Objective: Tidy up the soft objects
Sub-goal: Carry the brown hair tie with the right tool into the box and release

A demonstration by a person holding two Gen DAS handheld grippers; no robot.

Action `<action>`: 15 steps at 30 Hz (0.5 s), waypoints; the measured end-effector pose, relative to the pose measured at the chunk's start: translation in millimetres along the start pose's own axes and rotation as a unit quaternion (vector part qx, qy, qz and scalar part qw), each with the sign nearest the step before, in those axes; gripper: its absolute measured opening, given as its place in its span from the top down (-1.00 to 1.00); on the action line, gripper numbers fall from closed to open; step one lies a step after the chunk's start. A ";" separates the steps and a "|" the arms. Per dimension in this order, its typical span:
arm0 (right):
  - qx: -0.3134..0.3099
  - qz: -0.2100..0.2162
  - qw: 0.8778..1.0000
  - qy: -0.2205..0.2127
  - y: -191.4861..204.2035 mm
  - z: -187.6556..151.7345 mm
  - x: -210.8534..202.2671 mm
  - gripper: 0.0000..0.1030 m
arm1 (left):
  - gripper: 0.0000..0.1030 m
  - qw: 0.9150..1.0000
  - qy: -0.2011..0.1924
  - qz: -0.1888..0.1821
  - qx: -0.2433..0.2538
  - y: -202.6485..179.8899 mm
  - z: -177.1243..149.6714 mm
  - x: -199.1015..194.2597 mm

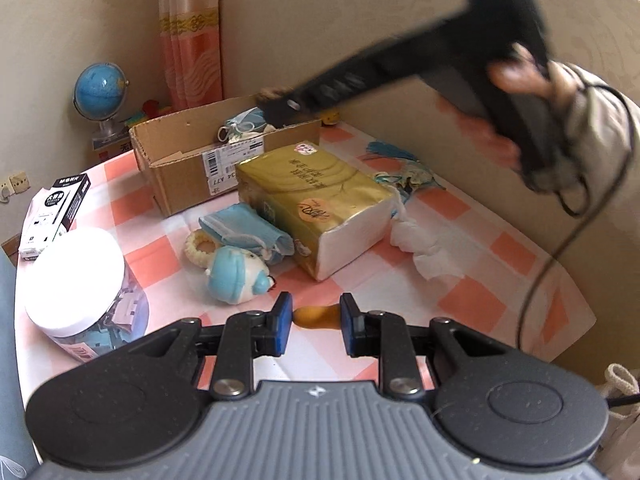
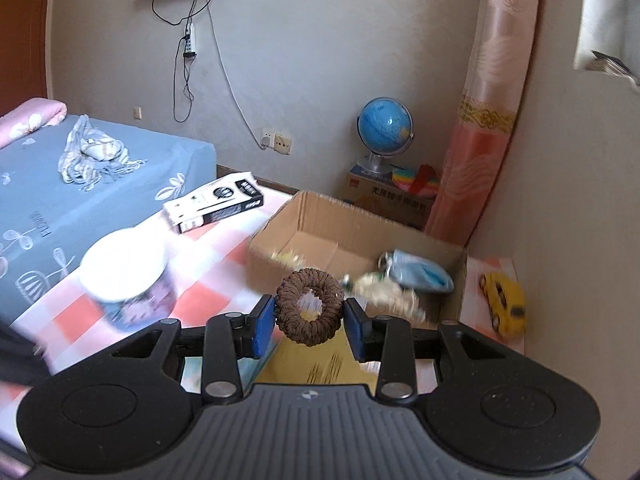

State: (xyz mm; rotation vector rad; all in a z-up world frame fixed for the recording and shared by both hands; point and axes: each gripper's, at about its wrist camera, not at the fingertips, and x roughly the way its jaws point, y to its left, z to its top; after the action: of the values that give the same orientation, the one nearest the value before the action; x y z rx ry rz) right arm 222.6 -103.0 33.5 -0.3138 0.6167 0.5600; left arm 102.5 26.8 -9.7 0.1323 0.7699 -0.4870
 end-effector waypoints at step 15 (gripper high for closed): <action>0.014 -0.002 1.000 -0.006 -21.4 31.0 55.1 -0.94 | 0.54 1.000 0.010 0.010 -0.014 11.7 4.0 9.1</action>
State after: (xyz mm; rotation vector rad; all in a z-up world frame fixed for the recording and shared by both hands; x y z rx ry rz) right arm 286.3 -84.8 25.7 -0.2851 0.6112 0.5489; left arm 116.1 32.5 -13.9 0.1188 0.7936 -0.4555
